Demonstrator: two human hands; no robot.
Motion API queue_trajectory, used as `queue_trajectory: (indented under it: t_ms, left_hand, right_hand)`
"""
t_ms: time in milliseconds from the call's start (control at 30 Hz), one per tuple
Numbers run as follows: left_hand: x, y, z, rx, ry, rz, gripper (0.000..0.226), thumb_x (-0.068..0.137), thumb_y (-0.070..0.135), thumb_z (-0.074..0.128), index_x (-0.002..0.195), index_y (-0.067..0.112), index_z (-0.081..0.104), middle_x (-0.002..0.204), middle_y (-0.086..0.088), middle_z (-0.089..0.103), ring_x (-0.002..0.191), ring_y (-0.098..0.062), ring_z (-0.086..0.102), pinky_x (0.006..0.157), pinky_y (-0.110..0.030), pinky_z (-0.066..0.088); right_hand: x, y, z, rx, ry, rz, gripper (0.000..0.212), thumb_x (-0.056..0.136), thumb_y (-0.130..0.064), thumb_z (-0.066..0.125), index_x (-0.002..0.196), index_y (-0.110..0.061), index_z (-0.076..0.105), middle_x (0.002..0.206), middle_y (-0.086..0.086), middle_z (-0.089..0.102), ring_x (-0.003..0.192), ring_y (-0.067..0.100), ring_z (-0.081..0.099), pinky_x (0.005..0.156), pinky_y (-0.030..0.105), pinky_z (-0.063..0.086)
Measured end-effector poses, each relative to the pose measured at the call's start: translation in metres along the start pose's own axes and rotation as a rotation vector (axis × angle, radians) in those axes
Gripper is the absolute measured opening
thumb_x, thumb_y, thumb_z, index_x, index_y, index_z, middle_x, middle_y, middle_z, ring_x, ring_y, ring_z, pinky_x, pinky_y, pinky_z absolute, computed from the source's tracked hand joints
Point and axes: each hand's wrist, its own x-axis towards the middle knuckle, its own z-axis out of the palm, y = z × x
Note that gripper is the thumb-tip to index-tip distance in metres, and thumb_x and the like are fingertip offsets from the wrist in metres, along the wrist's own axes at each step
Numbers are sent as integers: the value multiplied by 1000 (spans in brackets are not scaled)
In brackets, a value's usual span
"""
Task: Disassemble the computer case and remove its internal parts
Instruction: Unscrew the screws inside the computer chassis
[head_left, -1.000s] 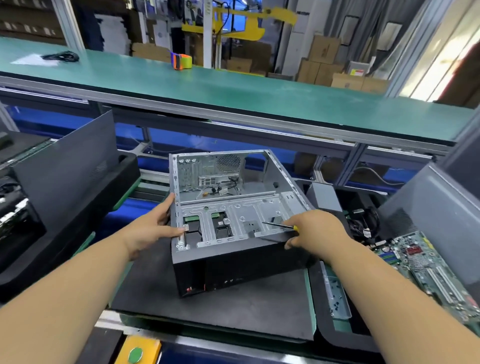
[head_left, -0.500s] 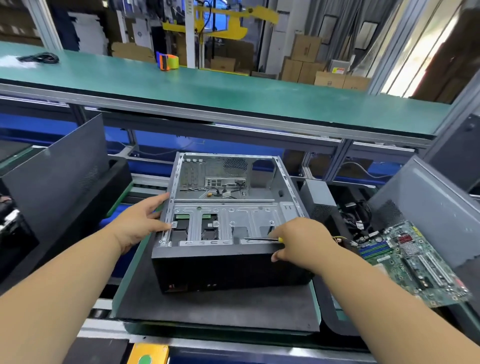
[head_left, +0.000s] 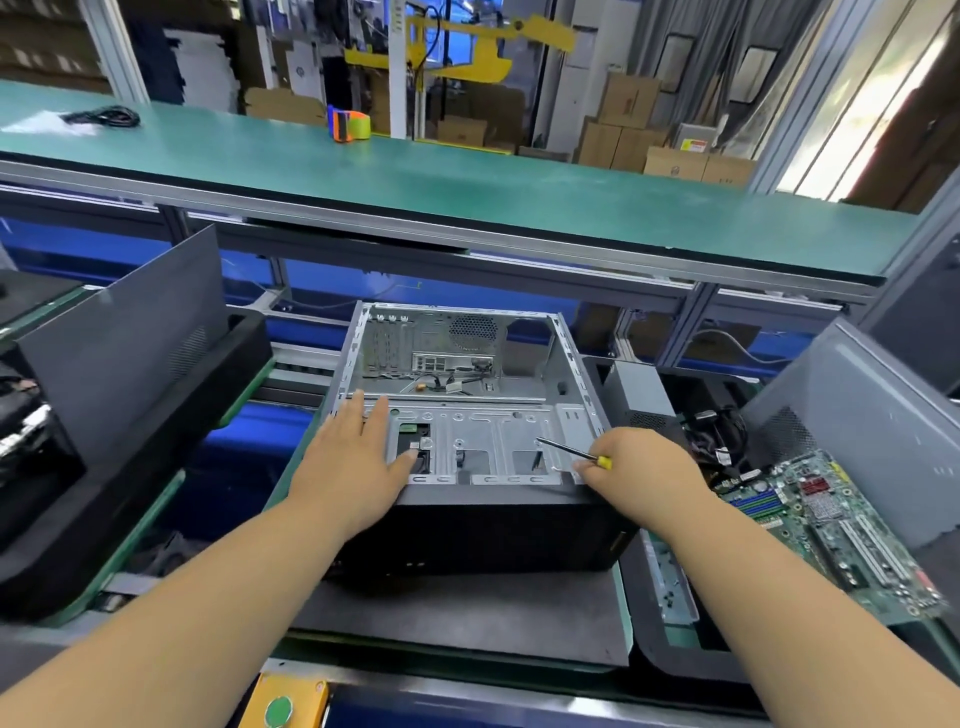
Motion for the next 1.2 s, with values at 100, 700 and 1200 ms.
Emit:
queue_trajectory:
  t_ms: [100,700,1200]
  left_hand:
    - [1,-1,-1,2,-8,-5,80,94,64,33,157,26,1,164,-5,-3,150,-23,3,120,-36,5]
    - [2,-14,-7,-53,-57,62,86,92,64,42,157,25,1,164,0,-4,151,-19,2,120,-35,4]
    - [48,16,-20,-391,5,96,38,83,35,71,119,30,59,130,7,53,118,-15,52,101,-34,43]
  right_hand:
    - [-4,0,2,41,8,6,38,89,-46,57,65,-17,57,72,0,57,72,22,56,55,29,40]
    - [-7,-4,-16,249,-184,51,9,81,-20,57,88,-26,59,82,-3,61,72,17,58,56,29,43]
    - [51,-77,-22,911,175,-46,25,81,-15,76,89,-34,62,87,-13,71,77,2,67,65,23,53]
